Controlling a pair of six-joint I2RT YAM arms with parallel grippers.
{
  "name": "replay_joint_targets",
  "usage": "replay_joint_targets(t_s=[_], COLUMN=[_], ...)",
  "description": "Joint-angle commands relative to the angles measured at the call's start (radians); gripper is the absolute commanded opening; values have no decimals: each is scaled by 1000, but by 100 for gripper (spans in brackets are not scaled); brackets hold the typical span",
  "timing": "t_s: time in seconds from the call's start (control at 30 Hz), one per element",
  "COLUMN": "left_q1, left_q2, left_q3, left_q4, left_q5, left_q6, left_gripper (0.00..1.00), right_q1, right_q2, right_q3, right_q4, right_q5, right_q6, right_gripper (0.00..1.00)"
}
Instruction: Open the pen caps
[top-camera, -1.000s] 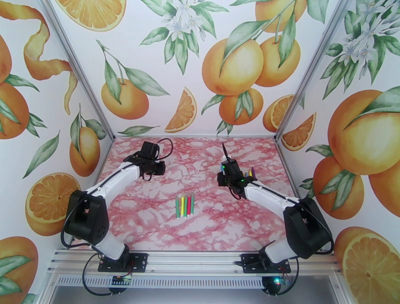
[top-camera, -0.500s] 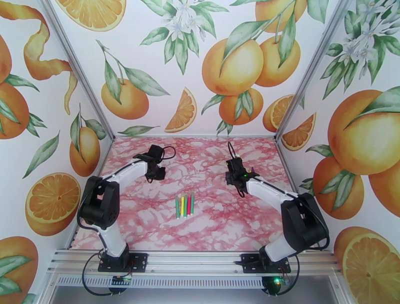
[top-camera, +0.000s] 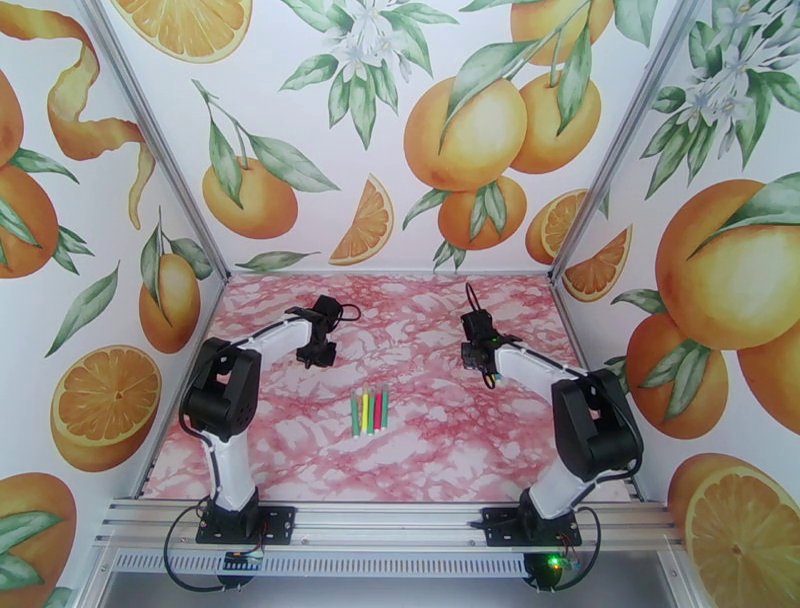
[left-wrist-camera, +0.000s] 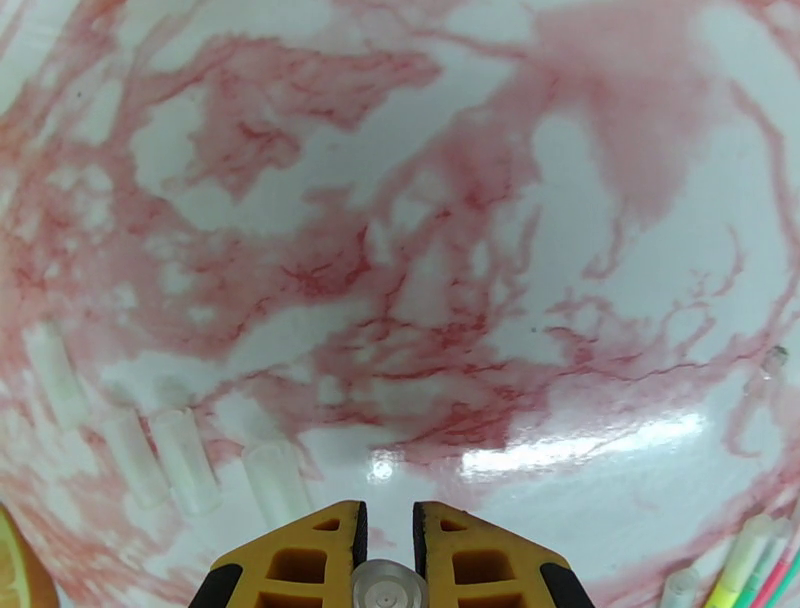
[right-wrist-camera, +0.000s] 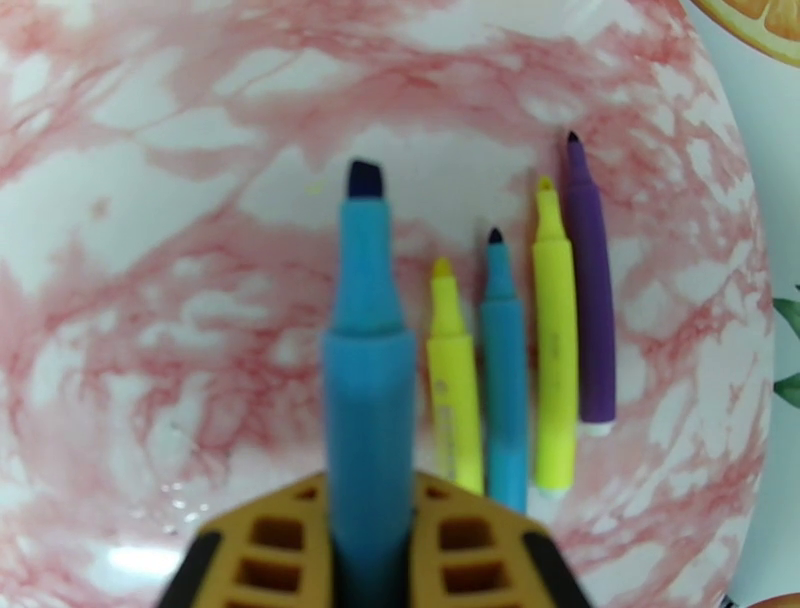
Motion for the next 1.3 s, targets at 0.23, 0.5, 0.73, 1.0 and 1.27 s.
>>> replay_joint_targets(t_s=[0.23,0.5,0.73,1.0,1.27], left_q1=[-2,-3,-2,-3,-2], left_q2=[53,77,91,93,71], left_q3=[46,45,46,46,43], left_q4=[-25,-31,-28,-28,-24], left_q5=[-47,-65,-63,-58,-48], left_q6=[16,12,11,11,11], left_gripper=[16,22,28,30,31], right_q1=[-6,-7,-13,-14,-14], right_q2=[78,125,131,134,122], right_q3=[62,89,87,88,85], right_q4=[-91,-121,-127,-134,-141], right_q5=[68,88,87,87,100], right_q6=[-35,-37,-34,-34,-32], right_gripper=[5,9,15,18,22])
